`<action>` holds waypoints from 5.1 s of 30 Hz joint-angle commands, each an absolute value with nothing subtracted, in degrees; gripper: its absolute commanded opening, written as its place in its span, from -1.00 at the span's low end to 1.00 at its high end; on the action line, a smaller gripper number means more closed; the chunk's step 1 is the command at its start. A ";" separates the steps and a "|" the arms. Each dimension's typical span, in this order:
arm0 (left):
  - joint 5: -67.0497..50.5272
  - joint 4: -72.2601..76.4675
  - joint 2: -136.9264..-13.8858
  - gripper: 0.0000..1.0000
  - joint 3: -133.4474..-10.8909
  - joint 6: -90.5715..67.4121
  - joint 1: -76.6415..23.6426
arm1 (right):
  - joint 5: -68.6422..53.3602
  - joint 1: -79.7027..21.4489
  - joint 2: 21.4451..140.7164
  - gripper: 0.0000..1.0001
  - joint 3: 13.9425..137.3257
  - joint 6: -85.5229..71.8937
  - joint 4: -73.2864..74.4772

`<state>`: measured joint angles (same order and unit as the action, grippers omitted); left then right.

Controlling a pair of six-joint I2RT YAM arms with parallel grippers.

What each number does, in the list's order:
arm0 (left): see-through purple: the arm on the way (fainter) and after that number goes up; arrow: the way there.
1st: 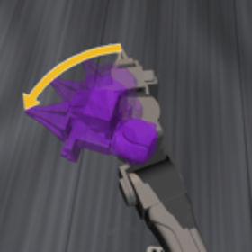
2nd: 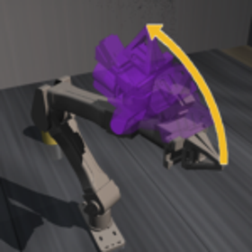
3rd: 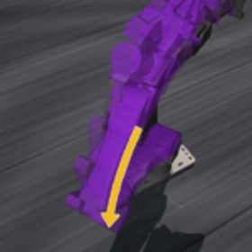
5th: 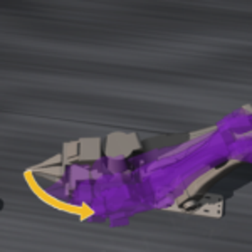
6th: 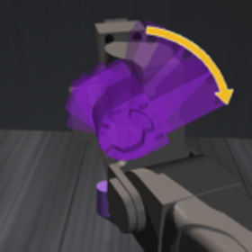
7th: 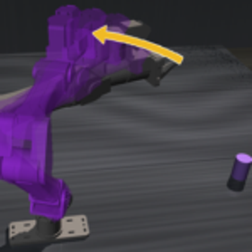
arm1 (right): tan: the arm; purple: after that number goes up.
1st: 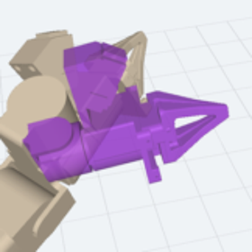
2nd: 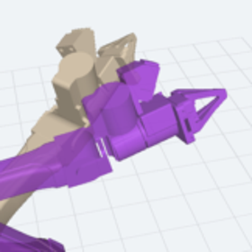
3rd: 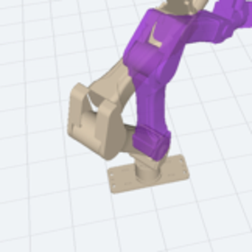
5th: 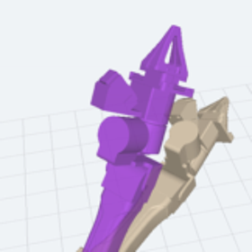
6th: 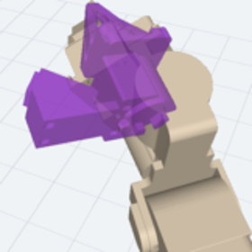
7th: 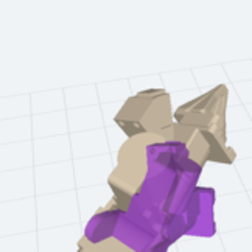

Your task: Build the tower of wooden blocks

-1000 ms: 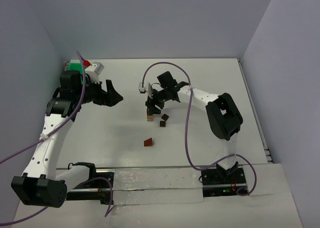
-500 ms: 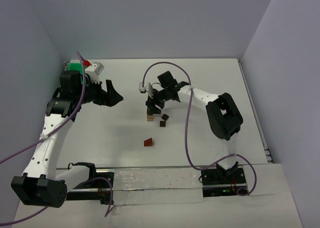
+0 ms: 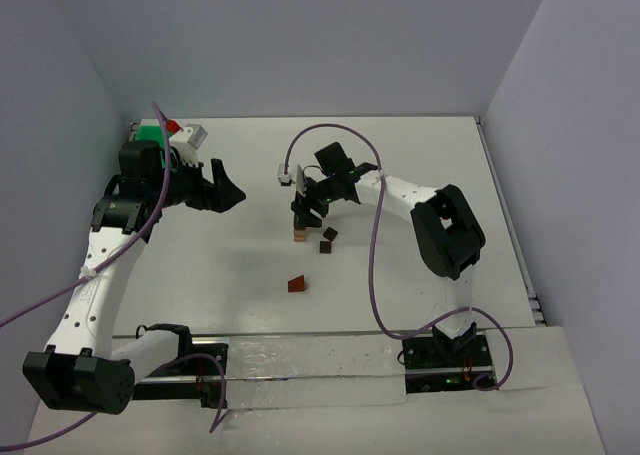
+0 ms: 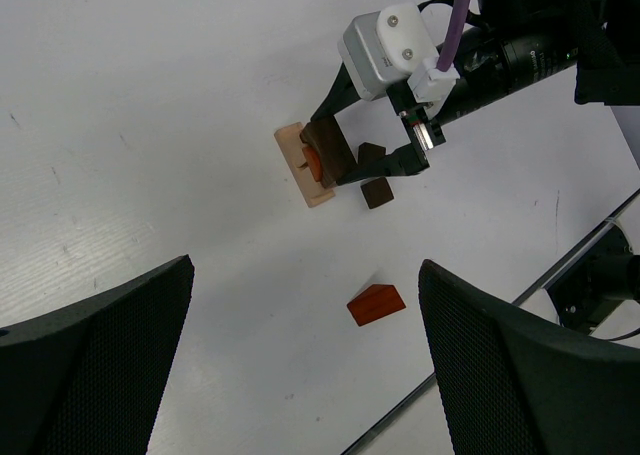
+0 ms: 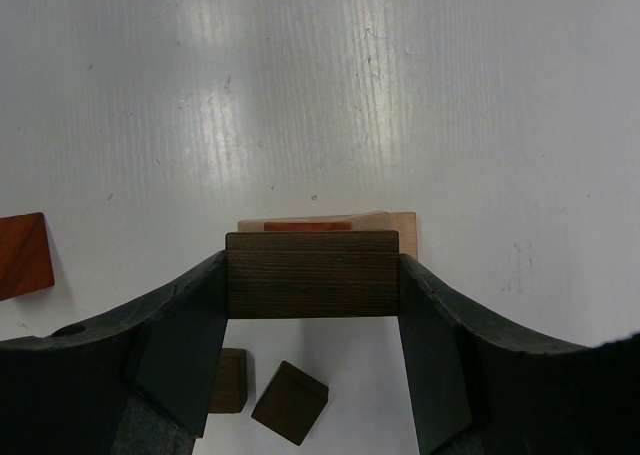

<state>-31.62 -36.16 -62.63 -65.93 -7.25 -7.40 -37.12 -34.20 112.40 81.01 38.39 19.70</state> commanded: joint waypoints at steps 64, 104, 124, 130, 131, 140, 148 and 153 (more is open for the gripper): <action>-33.24 -34.37 -61.70 0.99 -65.58 -6.66 -6.94 | -36.23 -35.44 113.64 0.83 82.19 39.90 19.53; -15.16 -33.16 -63.13 0.99 -66.28 -9.77 -6.94 | -1.10 -36.96 98.09 0.96 95.30 -9.79 25.49; -11.16 -31.90 -58.95 0.98 -63.71 -10.37 -5.36 | 5.38 -42.20 115.99 0.99 106.75 -30.94 46.29; -10.56 -31.98 -58.61 0.98 -62.97 -10.11 -5.27 | 5.66 -42.83 122.07 0.99 108.30 -34.21 48.55; -10.63 -31.91 -58.54 0.99 -62.76 -10.12 -5.27 | 5.85 -43.00 122.48 0.99 108.39 -34.71 48.70; -10.64 -31.55 -58.62 0.99 -62.14 -10.37 -5.19 | 8.26 -43.33 126.69 0.88 109.75 -37.68 49.04; -10.22 -31.46 -58.29 0.98 -61.55 -10.37 -5.01 | 7.12 -43.31 129.77 0.77 112.10 -40.30 49.11; -10.25 -31.20 -58.50 0.98 -61.17 -10.37 -4.92 | 7.16 -43.24 130.59 0.62 112.46 -41.04 48.96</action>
<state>-10.63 -33.52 -59.57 -61.46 -10.24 -5.51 6.24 -42.87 130.13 109.48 -39.14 48.76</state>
